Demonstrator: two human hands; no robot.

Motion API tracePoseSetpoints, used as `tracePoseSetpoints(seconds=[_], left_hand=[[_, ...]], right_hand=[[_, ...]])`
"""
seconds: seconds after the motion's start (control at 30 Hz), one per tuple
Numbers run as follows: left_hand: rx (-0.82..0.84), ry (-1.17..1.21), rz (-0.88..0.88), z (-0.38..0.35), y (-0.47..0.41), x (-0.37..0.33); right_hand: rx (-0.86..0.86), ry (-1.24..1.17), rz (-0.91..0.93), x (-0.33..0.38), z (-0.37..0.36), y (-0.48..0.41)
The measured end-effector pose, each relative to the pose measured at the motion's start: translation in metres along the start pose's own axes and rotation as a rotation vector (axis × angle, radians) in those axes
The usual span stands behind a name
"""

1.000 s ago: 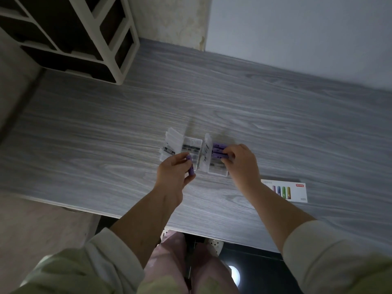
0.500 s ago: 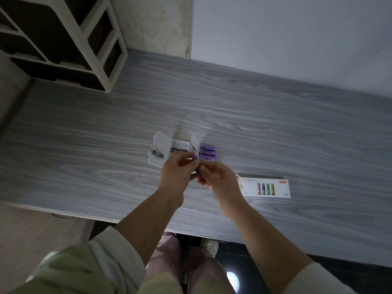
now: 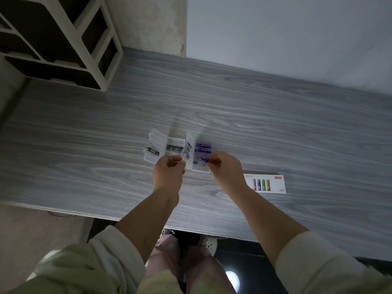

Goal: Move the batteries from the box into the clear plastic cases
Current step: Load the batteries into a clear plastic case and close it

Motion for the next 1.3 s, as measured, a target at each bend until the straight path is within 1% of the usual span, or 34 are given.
tracePoseSetpoints(seconds=[0.13, 0.23, 0.33, 0.5, 0.63, 0.73, 0.9, 1.03, 1.17, 1.23, 1.3], left_hand=[[0.007, -0.015, 0.013, 0.0, -0.006, 0.0], [0.017, -0.005, 0.023, 0.0, -0.01, 0.0], [0.03, -0.007, 0.034, 0.001, -0.013, 0.001], [0.049, -0.021, 0.04, 0.002, -0.019, 0.003], [0.079, -0.027, 0.044, 0.001, -0.022, 0.003], [0.104, -0.047, 0.046, 0.001, -0.024, 0.002], [0.108, -0.076, 0.027, 0.0, -0.026, 0.0], [0.117, -0.091, -0.004, 0.0, -0.025, -0.002], [0.105, -0.195, -0.081, -0.003, -0.026, -0.007], [0.113, -0.258, -0.132, -0.005, -0.027, -0.01], [0.143, -0.329, -0.193, -0.008, -0.028, -0.012]], right_hand=[[0.027, 0.189, 0.095, 0.0, -0.001, -0.02], [0.071, 0.274, 0.141, -0.001, -0.004, -0.026], [0.078, 0.305, 0.173, 0.0, -0.007, -0.028], [0.072, 0.3, 0.168, -0.001, -0.014, -0.03], [0.035, 0.252, 0.164, -0.003, -0.017, -0.03], [0.04, 0.239, 0.16, -0.006, -0.02, -0.031], [0.012, 0.168, 0.133, -0.01, -0.018, -0.03], [-0.064, 0.003, 0.045, -0.019, -0.01, -0.028], [-0.173, -0.117, -0.031, -0.026, 0.002, -0.033], [-0.182, -0.201, -0.082, -0.026, 0.009, -0.036], [-0.149, -0.314, -0.151, -0.026, 0.013, -0.039]])
Point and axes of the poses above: each hand's wrist, its own y-axis away from the middle knuckle, its own z-axis out of the back of the hand, x = y × z, the point moved 2 cm from there along -y, towards the middle knuckle, and after that the axes turned 2 degrees about x, right-handed, at the moved point
